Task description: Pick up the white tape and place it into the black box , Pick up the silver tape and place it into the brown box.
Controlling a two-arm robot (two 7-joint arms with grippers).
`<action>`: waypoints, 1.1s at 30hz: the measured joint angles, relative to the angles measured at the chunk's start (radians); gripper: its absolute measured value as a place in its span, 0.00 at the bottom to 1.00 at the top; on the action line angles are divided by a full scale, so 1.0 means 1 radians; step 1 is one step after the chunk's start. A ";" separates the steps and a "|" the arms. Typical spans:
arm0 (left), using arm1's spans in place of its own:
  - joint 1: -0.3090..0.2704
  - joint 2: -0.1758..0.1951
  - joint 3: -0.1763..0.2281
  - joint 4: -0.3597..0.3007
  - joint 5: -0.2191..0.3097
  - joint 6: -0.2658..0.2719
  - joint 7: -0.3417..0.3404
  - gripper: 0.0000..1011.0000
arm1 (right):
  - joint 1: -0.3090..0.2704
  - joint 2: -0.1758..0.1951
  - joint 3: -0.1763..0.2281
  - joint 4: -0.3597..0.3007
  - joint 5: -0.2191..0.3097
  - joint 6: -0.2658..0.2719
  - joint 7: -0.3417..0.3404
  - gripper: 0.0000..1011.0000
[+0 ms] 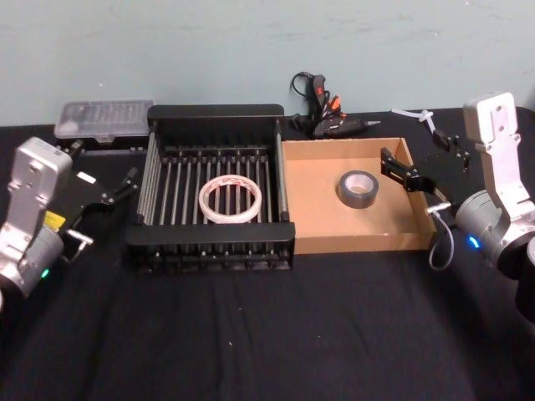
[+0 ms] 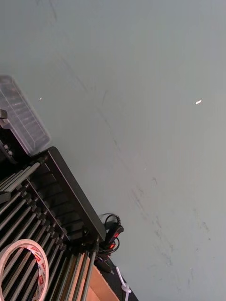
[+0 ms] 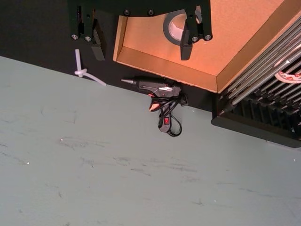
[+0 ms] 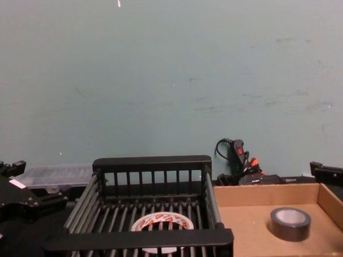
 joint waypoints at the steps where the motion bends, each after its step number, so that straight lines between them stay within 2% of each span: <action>1: 0.000 0.000 0.000 0.000 0.000 0.000 0.000 0.99 | 0.000 0.000 0.000 0.000 0.000 0.000 0.000 0.99; 33: 0.000 0.000 0.000 0.000 0.000 0.000 0.000 0.99 | 0.001 0.001 -0.001 -0.002 0.003 0.000 0.001 0.99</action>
